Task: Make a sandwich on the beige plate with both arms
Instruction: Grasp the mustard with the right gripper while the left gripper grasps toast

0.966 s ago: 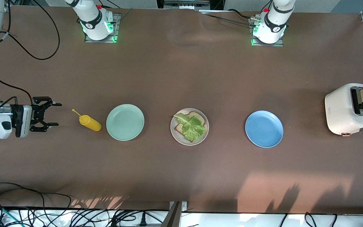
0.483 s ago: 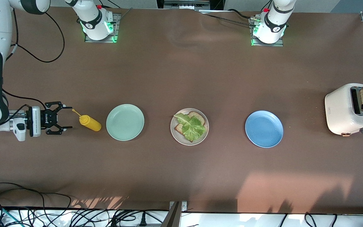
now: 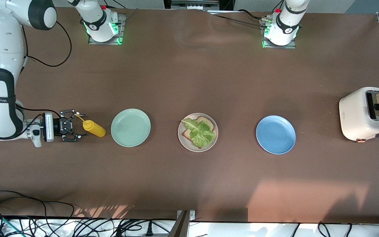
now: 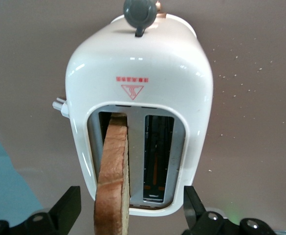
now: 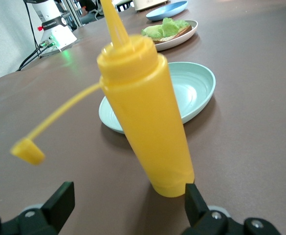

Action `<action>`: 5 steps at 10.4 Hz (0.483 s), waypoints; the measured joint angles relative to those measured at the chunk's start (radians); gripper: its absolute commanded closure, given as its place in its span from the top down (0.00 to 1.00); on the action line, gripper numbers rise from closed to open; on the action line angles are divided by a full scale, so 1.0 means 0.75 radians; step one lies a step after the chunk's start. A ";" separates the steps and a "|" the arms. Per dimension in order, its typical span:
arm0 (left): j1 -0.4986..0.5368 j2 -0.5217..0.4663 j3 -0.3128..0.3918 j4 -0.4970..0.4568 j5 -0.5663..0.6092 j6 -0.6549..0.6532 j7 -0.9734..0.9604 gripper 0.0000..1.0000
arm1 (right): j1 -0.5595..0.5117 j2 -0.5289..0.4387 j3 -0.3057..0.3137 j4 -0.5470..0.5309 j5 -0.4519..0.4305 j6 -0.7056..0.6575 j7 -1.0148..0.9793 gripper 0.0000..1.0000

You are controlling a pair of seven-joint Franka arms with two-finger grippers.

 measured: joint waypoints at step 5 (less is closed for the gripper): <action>0.034 0.000 0.000 -0.025 0.000 -0.009 0.018 0.00 | 0.003 0.046 0.036 0.017 0.070 -0.009 -0.043 1.00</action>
